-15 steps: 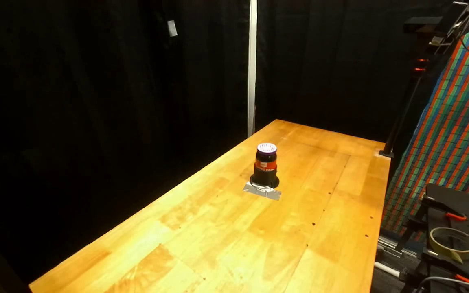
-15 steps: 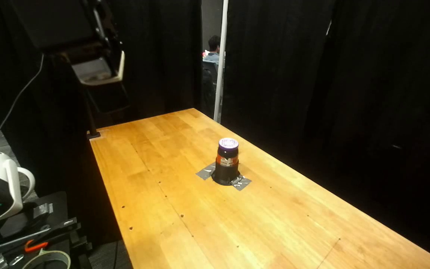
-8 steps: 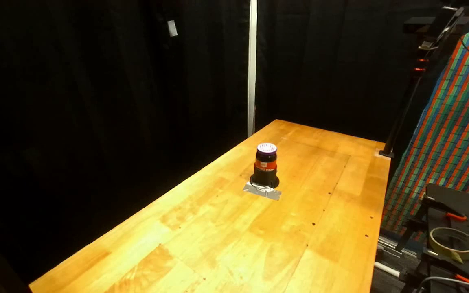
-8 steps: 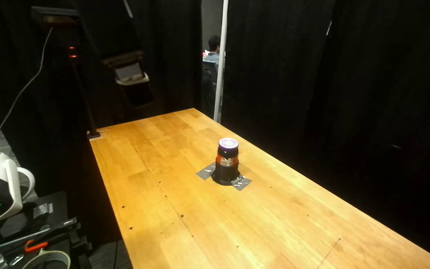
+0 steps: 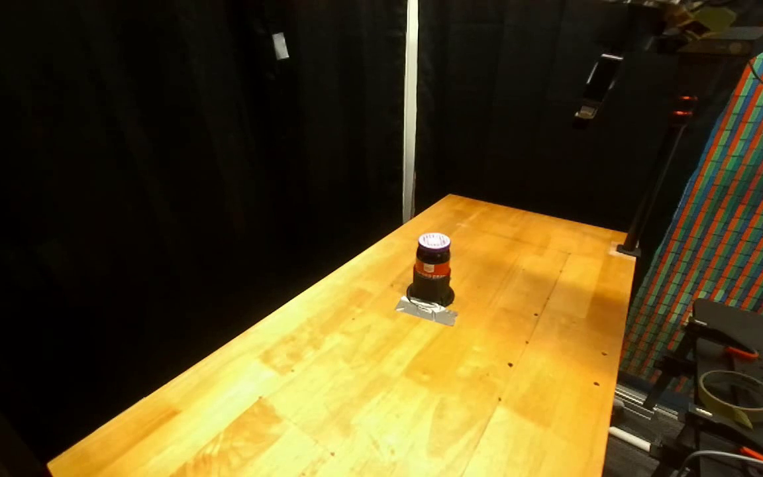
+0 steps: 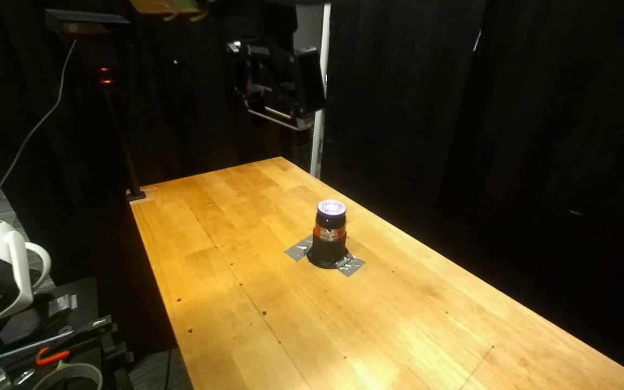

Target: Put a rubber band around the cup

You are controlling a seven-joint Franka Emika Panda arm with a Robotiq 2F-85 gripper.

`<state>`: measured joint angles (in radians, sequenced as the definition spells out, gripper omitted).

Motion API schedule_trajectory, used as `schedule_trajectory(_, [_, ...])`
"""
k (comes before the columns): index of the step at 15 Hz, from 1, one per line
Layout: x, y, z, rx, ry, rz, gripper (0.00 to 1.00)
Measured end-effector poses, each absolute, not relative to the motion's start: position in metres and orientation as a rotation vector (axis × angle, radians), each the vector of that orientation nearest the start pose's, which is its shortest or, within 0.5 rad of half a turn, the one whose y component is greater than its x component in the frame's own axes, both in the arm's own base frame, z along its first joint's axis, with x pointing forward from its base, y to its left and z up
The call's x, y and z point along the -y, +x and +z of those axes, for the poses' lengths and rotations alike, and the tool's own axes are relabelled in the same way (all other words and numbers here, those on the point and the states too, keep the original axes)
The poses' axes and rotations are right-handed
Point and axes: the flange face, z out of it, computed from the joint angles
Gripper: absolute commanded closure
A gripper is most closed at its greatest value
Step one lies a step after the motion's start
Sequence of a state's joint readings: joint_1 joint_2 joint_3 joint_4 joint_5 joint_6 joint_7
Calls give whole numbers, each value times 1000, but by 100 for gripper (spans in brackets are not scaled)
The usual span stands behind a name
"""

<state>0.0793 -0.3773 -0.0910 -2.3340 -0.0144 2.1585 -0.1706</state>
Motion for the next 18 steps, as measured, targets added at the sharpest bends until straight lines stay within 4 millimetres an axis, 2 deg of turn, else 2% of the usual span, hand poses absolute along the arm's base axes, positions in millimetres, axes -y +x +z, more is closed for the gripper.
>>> schedule_trajectory(4, [-21,526,464,388,-3124,-204,0])
schedule_trajectory(10, [-45,627,390,498,-3117,-92,0])
schedule_trajectory(14, [-57,677,345,544,-3095,-28,0])
schedule_trajectory(18, [-68,711,323,567,-3078,53,0])
